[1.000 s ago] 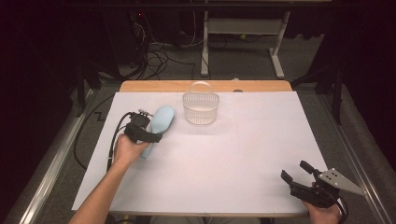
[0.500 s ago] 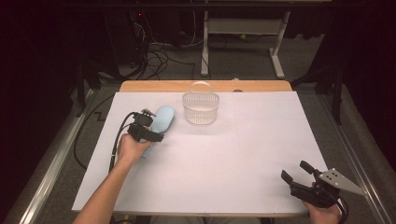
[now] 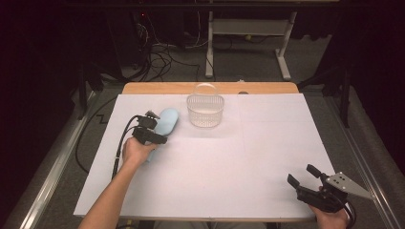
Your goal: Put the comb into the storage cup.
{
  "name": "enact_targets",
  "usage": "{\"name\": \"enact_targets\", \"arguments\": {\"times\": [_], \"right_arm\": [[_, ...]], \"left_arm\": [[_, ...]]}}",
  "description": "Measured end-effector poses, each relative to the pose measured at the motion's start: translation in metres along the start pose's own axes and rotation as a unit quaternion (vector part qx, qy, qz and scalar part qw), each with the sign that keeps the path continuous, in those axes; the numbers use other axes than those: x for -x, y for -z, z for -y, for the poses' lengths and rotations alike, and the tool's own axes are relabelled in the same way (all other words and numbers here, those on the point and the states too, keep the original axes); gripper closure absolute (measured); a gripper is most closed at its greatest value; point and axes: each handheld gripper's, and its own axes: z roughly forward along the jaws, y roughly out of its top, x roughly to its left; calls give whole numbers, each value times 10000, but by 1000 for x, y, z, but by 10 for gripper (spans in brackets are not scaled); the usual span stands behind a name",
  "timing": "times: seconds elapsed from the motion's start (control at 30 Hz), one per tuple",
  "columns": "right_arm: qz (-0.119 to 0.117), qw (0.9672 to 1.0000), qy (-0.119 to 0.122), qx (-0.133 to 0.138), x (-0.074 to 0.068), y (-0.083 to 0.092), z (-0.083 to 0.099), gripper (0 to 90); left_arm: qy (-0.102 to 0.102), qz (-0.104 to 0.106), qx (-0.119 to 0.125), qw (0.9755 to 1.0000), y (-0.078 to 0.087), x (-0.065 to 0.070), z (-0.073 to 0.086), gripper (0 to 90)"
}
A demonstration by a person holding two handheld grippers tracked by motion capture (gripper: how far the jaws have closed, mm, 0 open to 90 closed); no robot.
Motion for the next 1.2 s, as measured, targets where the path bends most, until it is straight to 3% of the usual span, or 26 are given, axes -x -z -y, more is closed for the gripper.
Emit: {"name": "enact_targets", "arguments": {"times": [0.63,1.2], "right_arm": [[-27,9999,113,-50,-2,-1,0,168],[-37,9998,151,-81,-2,-2,0,168]], "left_arm": [[15,-175,-1,9998,-4,-2,-1,476],[-71,-143,7,9999,-4,-1,-1,629]]}}
